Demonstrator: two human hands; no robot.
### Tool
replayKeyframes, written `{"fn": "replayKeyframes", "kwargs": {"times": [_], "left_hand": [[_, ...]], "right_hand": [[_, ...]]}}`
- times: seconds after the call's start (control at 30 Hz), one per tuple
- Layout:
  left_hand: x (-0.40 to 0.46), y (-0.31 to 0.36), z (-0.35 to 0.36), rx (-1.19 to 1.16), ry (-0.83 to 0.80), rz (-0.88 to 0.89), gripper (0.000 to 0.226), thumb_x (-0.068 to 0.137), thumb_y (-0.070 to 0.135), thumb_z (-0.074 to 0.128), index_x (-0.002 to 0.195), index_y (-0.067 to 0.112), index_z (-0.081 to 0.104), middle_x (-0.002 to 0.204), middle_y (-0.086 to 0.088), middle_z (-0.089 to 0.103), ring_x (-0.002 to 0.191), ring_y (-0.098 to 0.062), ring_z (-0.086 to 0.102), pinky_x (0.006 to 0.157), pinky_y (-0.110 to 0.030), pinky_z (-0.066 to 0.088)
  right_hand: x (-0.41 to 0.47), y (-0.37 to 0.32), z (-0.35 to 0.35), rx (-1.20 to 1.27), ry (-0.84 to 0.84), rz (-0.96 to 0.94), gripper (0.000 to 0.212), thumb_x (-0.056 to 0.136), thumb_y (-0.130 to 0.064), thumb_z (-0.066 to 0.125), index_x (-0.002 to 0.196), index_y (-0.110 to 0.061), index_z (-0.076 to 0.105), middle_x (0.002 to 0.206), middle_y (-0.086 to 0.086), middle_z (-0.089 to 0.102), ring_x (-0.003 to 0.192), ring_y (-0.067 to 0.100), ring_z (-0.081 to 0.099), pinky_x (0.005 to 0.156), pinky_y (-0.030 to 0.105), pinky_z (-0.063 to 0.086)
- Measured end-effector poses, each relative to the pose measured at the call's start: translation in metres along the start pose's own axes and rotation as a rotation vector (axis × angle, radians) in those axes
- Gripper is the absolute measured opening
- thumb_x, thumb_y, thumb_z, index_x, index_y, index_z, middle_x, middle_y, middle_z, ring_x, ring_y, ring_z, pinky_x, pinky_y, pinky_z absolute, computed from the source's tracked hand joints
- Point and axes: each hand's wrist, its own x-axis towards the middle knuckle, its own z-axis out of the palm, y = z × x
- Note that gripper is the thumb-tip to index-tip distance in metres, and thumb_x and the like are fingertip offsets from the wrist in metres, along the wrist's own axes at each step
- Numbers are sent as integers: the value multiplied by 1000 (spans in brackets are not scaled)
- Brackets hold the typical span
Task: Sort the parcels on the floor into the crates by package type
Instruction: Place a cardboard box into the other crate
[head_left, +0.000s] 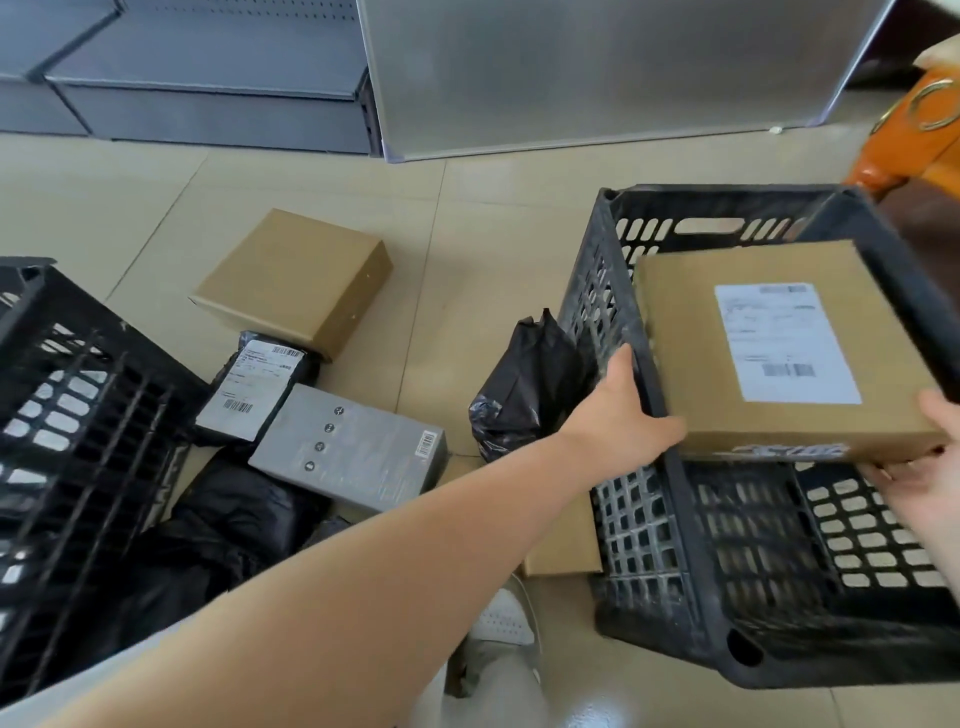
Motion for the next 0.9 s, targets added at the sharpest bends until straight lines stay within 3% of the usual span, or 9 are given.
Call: {"fn": "replayKeyframes", "kwargs": {"times": [0.07, 0.17, 0.23, 0.33, 0.43, 0.53, 0.63, 0.77, 0.9], "left_hand": [[-1, -2, 3, -71, 5, 24, 63, 93, 23, 59, 145, 35, 26, 96, 7, 57, 56, -6, 49, 51, -22, 43], [-4, -4, 5, -138, 22, 49, 49, 94, 19, 57, 136, 33, 38, 79, 16, 52, 51, 0, 47, 50, -16, 40], [-4, -6, 5, -150, 22, 59, 51, 94, 19, 57, 138, 34, 38, 89, 16, 58, 60, -1, 51, 58, -18, 43], [-5, -8, 5, -151, 27, 65, 56, 95, 21, 58, 143, 36, 34, 123, 18, 58, 94, -10, 59, 85, -30, 51], [-7, -10, 4, -133, 25, 76, 57, 97, 23, 57, 146, 37, 31, 137, 20, 50, 113, -5, 47, 103, -29, 41], [-4, -14, 4, -97, 32, 79, 59, 98, 26, 56, 149, 37, 28, 144, 18, 48, 121, -7, 46, 101, -23, 37], [-3, -16, 7, -62, 52, 93, 56, 97, 29, 56, 146, 39, 30, 142, 17, 50, 118, -9, 46, 98, -25, 36], [2, -20, 12, -46, 69, 78, 62, 93, 38, 55, 146, 47, 25, 142, 10, 49, 128, -20, 49, 104, -42, 43], [4, -23, 11, -34, 49, 73, 65, 92, 41, 56, 148, 47, 23, 147, 13, 46, 134, -16, 43, 111, -42, 38]], "right_hand": [[7, 2, 1, -2, 42, 48, 79, 47, -48, 87, 121, -34, 63, 121, -5, 67, 111, 15, 65, 93, 32, 53], [-1, 12, 20, -43, 36, 76, 29, 77, -36, 78, 103, -30, 65, 112, -6, 66, 109, 15, 63, 93, 27, 50], [3, 20, 27, -66, 54, 123, 18, 84, -32, 73, 100, -28, 65, 113, -3, 64, 106, 15, 63, 91, 28, 51], [18, 31, 33, -89, 66, 178, 44, 79, -33, 77, 121, -26, 67, 123, 2, 65, 110, 22, 65, 93, 37, 55], [18, 45, 37, -124, 108, 219, 35, 89, -34, 67, 123, -26, 60, 126, 1, 63, 117, 20, 61, 101, 39, 49], [21, 53, 34, -165, 150, 330, 54, 95, -40, 59, 145, -27, 44, 149, 2, 46, 122, 22, 49, 106, 42, 43], [24, 54, 36, -215, 180, 401, 55, 98, -40, 57, 148, -26, 39, 152, 5, 40, 130, 27, 45, 108, 44, 44], [26, 60, 45, -275, 192, 376, 58, 101, -32, 52, 154, -23, 30, 160, 0, 32, 145, 23, 33, 116, 43, 36], [31, 69, 39, -288, 118, 497, 47, 100, -31, 56, 144, -21, 43, 152, 6, 44, 138, 25, 44, 110, 43, 44]]}}
